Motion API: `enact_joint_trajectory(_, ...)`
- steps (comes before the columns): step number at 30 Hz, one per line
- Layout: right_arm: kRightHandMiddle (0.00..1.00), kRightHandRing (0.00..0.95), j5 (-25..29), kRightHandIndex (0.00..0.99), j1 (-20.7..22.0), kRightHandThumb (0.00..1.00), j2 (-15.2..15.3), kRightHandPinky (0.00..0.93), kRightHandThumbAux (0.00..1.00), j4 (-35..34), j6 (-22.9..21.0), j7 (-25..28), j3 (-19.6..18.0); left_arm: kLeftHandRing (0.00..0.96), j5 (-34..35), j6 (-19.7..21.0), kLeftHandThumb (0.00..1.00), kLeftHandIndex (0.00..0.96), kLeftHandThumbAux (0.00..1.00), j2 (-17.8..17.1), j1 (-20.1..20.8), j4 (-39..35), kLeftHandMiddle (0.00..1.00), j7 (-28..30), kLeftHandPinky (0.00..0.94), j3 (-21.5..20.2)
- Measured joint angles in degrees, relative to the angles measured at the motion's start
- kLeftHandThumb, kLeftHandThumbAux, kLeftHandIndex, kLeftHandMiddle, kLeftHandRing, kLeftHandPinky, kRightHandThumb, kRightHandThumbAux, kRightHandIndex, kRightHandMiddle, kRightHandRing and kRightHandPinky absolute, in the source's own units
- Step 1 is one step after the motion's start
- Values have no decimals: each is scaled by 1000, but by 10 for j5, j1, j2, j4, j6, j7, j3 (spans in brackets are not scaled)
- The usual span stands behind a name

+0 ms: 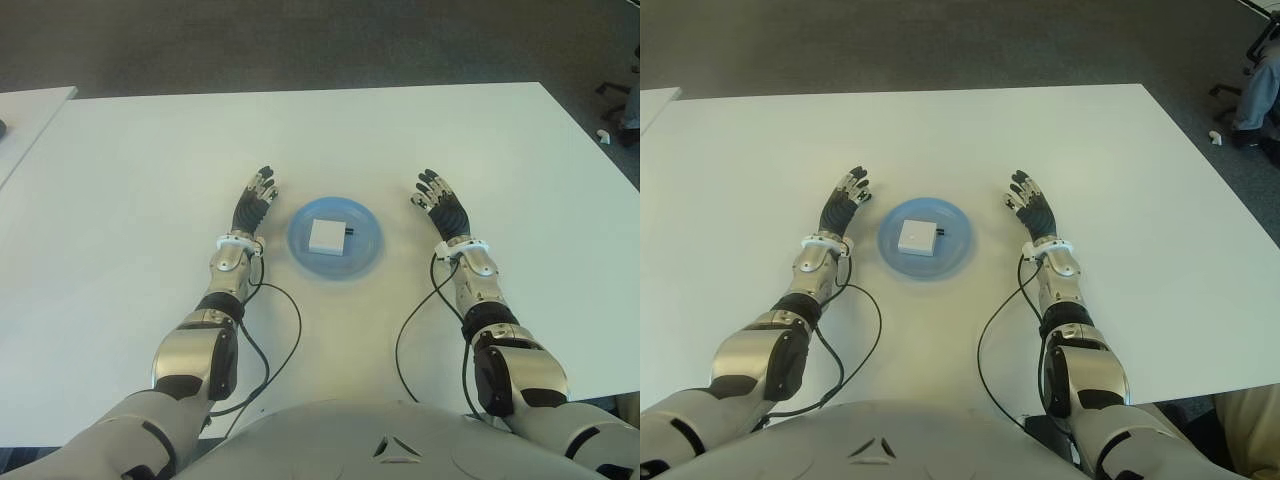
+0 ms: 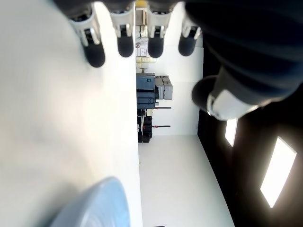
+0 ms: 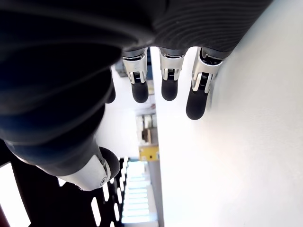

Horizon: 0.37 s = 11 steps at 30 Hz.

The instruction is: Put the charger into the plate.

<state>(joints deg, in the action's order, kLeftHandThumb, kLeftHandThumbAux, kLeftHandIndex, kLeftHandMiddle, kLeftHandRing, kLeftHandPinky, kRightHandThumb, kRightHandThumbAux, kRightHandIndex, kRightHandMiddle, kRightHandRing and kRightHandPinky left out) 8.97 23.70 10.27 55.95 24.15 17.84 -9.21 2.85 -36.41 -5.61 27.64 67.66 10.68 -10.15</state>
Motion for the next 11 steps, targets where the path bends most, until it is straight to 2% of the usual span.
enact_joint_trajectory(11, 40, 30, -6, 35, -1, 0, -2, 41, 735, 0, 3, -8, 9, 0, 8, 8, 0, 0, 605, -1, 3, 1, 0, 0, 0, -5)
